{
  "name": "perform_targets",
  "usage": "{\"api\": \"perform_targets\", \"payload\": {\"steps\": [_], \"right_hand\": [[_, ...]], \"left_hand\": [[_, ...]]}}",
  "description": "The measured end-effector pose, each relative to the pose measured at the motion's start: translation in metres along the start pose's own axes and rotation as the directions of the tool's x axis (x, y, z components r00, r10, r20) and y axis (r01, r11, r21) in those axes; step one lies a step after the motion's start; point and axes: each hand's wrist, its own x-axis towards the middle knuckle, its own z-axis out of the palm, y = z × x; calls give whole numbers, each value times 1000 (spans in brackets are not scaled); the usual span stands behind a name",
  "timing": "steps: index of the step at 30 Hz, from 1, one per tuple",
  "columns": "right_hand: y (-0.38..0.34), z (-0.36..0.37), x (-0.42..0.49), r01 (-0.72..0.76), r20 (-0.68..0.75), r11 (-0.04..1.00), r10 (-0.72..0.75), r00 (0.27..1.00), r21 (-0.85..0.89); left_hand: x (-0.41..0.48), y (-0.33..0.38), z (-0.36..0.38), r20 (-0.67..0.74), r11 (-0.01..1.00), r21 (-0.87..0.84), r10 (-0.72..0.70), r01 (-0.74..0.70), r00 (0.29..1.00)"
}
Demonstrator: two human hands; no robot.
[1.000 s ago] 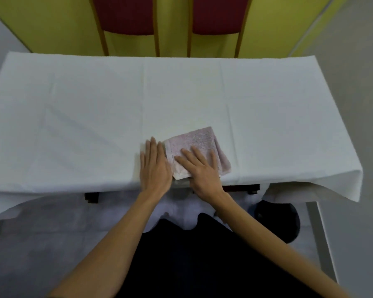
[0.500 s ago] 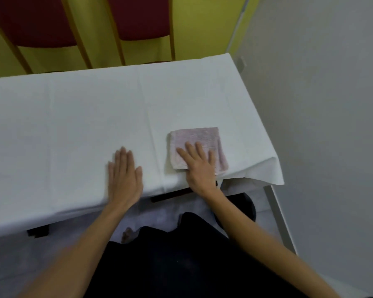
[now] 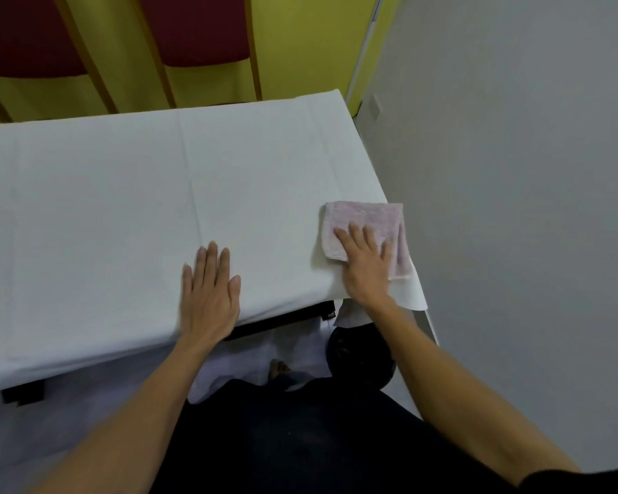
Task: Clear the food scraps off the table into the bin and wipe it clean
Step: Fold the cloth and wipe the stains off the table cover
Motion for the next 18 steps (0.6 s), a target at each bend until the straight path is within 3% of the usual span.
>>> {"api": "perform_targets", "payload": {"steps": [2,5,8,10,15,18], "right_hand": [[-33,10,-7,50,14,998,-51,999,42],[-79,26,-26,281,40,950,-289,956,139],[-76,24,-27,364,18,913,-373,928,187],[-51,18,-20,330,6,925,-337,941,186],[17,2,1,-16,-72,988,27,997,153],[2,3,0,-103,-60,991,109,992,87]], "left_hand": [[0,0,0,7,1000,6,-5,5,1000],[0,1,0,9,1000,7,-2,2,1000],[0,0,-1,9,1000,30,3,-3,1000],[1,-1,-1,16,1000,29,9,-9,1000],[0,-2,-2,54,1000,14,13,-14,998],[1,-1,-2,67,1000,2,3,-3,998]]}}
